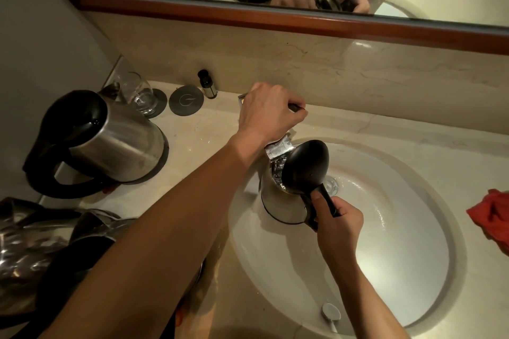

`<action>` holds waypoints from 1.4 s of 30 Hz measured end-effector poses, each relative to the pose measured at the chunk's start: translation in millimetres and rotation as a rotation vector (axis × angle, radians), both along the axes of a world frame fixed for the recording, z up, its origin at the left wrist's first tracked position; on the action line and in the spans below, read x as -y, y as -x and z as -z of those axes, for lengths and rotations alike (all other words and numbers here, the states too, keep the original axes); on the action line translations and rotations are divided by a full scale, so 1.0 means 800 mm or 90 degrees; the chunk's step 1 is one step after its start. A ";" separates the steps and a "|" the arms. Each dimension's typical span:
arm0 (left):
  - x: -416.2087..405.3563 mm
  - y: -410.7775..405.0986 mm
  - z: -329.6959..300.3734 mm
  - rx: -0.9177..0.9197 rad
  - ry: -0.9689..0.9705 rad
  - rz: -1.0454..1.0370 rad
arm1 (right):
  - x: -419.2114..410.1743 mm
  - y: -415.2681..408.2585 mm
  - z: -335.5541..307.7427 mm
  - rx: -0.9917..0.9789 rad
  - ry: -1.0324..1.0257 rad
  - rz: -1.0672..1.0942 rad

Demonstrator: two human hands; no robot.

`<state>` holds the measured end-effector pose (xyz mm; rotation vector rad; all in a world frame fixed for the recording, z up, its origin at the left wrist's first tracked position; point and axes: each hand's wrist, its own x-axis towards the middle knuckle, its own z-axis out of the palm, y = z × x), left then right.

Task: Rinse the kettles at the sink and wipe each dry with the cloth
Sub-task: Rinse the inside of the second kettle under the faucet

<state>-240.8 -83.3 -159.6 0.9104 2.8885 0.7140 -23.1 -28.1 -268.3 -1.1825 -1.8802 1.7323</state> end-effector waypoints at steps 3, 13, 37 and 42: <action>0.000 0.000 0.000 -0.002 -0.001 0.001 | 0.000 0.000 0.002 0.003 -0.006 -0.002; 0.000 -0.001 -0.001 0.000 -0.006 0.000 | -0.001 -0.001 0.001 0.002 0.009 -0.007; -0.001 -0.003 -0.003 -0.005 -0.004 0.000 | 0.000 -0.001 -0.003 0.004 -0.011 -0.007; 0.000 -0.003 -0.004 -0.006 -0.008 -0.003 | 0.001 -0.001 -0.004 0.007 -0.013 -0.010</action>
